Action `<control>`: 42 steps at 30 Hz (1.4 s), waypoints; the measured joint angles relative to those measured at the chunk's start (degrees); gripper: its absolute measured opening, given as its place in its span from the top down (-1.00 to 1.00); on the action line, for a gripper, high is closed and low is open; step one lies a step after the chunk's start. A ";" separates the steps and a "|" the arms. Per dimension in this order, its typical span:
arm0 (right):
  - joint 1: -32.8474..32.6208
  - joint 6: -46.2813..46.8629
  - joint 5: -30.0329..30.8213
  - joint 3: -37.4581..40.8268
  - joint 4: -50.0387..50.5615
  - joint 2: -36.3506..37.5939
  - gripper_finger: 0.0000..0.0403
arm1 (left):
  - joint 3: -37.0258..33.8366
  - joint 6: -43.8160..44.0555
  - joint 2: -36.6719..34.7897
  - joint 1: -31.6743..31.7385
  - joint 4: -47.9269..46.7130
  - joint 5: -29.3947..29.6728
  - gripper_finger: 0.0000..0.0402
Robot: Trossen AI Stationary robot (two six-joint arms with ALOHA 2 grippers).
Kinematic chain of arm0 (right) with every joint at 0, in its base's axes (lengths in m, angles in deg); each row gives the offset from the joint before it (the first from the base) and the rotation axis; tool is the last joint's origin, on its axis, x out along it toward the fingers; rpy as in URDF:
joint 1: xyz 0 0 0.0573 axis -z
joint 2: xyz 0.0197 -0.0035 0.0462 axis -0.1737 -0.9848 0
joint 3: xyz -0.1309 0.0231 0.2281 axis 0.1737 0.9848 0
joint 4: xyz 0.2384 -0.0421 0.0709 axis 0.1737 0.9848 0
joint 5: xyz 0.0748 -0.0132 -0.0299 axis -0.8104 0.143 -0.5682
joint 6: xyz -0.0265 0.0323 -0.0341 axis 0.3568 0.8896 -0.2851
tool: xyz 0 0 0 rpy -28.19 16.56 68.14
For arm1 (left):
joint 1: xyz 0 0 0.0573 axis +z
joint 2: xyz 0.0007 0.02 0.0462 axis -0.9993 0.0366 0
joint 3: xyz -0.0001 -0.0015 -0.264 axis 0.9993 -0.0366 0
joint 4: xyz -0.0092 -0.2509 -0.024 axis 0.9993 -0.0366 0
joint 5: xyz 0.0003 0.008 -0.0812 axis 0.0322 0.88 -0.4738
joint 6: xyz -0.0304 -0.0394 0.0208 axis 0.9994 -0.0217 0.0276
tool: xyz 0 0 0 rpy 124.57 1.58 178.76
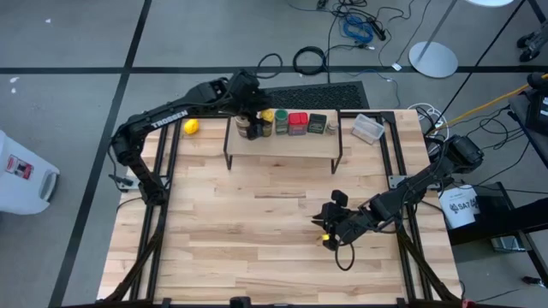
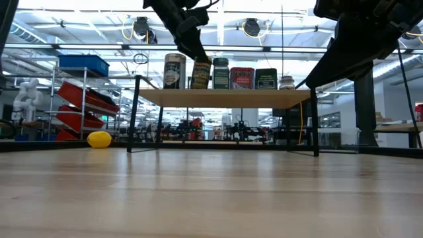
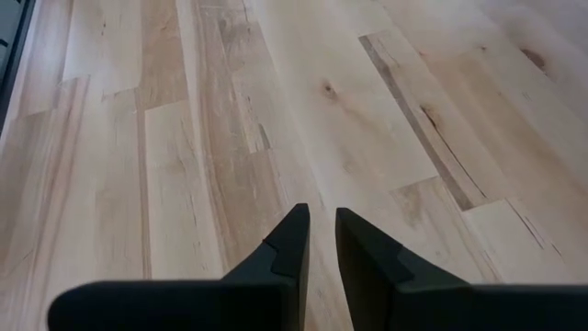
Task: Shelf spices
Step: Put the yellow seasoning bottle on the shelf, then return to Home Position
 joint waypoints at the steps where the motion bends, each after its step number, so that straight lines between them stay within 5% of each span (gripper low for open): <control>1: -0.01 0.00 -0.06 0.00 0.01 0.00 0.79 | 0.00 -0.02 0.12 -0.04 0.04 0.00 -0.20; 13: -0.01 -0.19 -0.13 0.00 0.04 0.00 0.79 | 0.03 -0.07 -0.02 0.06 -0.43 0.35 -0.21; 27: -0.01 -0.19 -0.17 0.02 0.02 0.00 0.79 | 2.06 -1.44 -1.63 -0.67 -1.42 3.62 -0.65; 36: 1.04 -5.36 -0.29 0.02 -0.36 0.19 0.80 | 7.99 -1.44 -8.35 -3.88 -4.69 11.60 -0.66; 42: 4.85 -14.53 -4.36 0.04 -0.53 3.14 0.98 | 8.25 6.61 -15.14 -7.59 -7.92 12.00 -0.64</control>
